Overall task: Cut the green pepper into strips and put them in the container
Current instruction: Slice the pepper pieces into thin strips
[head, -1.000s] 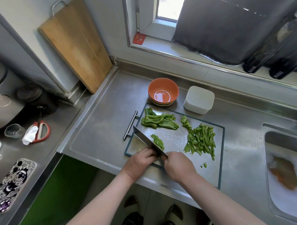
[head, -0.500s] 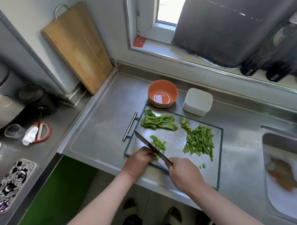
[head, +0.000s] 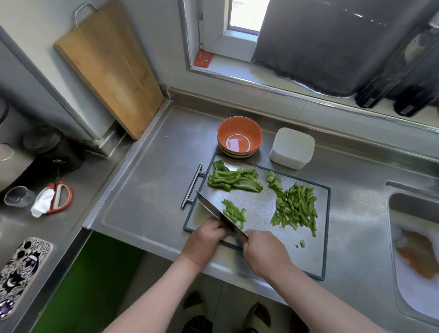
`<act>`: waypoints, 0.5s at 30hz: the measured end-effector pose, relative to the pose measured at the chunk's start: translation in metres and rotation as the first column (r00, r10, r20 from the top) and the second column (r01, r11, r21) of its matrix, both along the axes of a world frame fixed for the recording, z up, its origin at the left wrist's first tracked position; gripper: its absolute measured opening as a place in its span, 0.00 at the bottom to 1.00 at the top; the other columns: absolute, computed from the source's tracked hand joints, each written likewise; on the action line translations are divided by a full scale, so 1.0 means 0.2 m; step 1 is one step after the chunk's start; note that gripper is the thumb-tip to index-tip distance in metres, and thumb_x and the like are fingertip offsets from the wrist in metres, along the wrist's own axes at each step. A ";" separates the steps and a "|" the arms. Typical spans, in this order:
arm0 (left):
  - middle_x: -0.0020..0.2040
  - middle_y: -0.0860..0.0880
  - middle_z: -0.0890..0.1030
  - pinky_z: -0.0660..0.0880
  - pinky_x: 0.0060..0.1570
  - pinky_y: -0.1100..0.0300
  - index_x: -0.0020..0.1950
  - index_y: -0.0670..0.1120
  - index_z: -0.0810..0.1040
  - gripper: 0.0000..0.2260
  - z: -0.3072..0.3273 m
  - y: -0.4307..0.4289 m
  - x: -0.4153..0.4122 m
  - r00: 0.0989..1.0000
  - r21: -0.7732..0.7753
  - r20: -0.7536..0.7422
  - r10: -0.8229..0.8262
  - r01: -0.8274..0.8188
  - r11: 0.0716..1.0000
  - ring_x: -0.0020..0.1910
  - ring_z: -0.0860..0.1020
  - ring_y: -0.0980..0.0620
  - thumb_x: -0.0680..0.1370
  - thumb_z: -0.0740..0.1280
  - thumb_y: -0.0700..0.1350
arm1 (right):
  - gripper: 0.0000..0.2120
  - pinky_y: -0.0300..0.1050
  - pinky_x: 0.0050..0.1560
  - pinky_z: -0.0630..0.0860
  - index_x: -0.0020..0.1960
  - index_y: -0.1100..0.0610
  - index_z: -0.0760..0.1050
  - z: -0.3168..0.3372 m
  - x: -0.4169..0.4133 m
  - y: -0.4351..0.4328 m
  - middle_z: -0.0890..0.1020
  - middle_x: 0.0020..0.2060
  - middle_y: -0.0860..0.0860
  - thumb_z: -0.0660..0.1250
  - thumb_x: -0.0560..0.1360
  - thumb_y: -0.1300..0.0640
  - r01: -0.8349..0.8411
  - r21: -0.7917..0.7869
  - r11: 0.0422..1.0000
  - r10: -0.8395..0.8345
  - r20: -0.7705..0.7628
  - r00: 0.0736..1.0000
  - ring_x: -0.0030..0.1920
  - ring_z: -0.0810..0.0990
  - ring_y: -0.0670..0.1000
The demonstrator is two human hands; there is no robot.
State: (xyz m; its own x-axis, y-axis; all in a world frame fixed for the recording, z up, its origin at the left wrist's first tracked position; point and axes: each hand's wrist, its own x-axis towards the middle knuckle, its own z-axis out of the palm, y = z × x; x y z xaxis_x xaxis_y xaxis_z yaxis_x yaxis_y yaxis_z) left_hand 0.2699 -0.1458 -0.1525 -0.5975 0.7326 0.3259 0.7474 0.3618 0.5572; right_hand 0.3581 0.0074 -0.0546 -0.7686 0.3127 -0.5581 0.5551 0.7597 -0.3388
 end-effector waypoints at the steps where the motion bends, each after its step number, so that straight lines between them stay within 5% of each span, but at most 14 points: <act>1: 0.45 0.48 0.82 0.78 0.42 0.57 0.49 0.46 0.84 0.08 0.00 0.00 0.00 1.000 -0.006 0.003 0.007 -0.007 1.000 0.45 0.79 0.48 0.74 0.67 0.40 | 0.12 0.49 0.45 0.76 0.51 0.55 0.78 -0.01 -0.04 -0.01 0.82 0.47 0.55 0.56 0.81 0.52 -0.012 0.011 1.000 0.012 0.000 1.000 0.47 0.80 0.59; 8: 0.41 0.49 0.81 0.77 0.36 0.56 0.44 0.46 0.84 0.08 0.03 0.00 -0.01 0.993 0.003 0.056 0.104 -0.104 0.995 0.44 0.77 0.51 0.76 0.66 0.47 | 0.14 0.48 0.42 0.72 0.50 0.56 0.77 -0.02 -0.15 -0.04 0.81 0.47 0.55 0.57 0.83 0.49 -0.013 0.005 1.000 0.013 -0.016 1.000 0.48 0.80 0.60; 15: 0.42 0.49 0.83 0.79 0.38 0.58 0.44 0.46 0.85 0.09 0.03 -0.01 0.00 0.993 0.011 0.029 0.115 -0.115 0.993 0.43 0.80 0.49 0.76 0.65 0.47 | 0.16 0.47 0.32 0.66 0.36 0.51 0.68 0.07 0.00 0.00 0.77 0.35 0.51 0.57 0.82 0.49 0.009 -0.053 0.999 -0.012 -0.058 0.998 0.35 0.75 0.56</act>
State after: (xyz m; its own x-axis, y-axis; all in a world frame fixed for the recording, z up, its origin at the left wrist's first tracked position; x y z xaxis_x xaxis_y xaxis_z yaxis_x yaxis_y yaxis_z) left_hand 0.2692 -0.1468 -0.1460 -0.6867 0.6543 0.3168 0.6853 0.4373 0.5824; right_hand 0.3582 0.0079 -0.0403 -0.7972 0.2922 -0.5282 0.5409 0.7343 -0.4102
